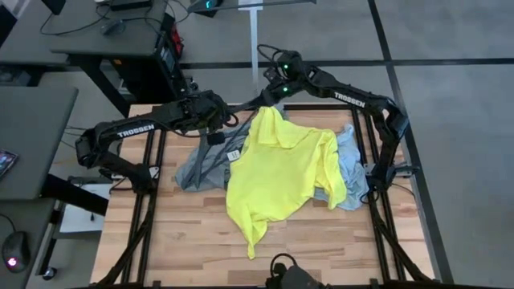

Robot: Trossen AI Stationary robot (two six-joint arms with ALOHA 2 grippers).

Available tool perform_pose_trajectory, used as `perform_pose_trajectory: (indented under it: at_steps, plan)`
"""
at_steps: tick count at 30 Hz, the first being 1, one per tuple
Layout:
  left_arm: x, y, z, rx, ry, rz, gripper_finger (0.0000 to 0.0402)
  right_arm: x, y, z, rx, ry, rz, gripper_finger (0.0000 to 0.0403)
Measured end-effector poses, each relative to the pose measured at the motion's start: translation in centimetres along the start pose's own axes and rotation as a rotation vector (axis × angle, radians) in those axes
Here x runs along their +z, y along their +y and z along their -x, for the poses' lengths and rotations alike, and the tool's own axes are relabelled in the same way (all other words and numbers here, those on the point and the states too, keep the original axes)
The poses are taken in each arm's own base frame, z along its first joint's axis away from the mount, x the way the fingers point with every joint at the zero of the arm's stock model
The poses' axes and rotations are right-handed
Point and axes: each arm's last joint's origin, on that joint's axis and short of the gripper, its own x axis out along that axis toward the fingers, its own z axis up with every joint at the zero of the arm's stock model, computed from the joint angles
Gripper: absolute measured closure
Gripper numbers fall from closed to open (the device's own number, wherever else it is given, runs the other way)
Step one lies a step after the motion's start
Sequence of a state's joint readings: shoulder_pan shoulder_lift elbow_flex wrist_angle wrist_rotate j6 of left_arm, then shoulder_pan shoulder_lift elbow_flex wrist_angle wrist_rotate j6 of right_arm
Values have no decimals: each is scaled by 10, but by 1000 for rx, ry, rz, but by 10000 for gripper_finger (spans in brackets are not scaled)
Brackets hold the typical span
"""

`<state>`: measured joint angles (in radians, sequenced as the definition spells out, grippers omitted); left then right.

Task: Hang clothes
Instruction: Hang the yellow shirt on the bottom black hanger

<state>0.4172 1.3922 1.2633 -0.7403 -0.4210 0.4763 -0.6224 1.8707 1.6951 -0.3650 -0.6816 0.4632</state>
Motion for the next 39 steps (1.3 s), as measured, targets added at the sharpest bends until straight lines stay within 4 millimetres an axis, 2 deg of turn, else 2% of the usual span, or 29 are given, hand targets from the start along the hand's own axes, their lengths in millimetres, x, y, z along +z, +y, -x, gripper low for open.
perform_pose_trajectory:
  at_steps: [7,16,20,26,28,34,39]
  plan:
    - [-1,-1,-3,-4,12,-63,334,-1,2,-3,-37,-15,-3,200]
    - [-1,1,-3,-4,7,-58,334,-3,5,-5,-42,-12,-1,213]
    - [-1,1,-4,-3,7,-77,334,-3,5,-5,-38,-11,1,251]
    - [0,1,-4,-1,7,-89,334,-3,5,-5,-32,-8,5,362]
    - [0,1,-4,4,4,-82,334,-3,5,-5,-25,-5,15,372]
    - [1,1,-4,10,-6,-26,258,-3,5,-5,-25,-1,38,372]
    - [0,1,-4,9,2,27,239,-1,2,-1,-34,-10,73,372]
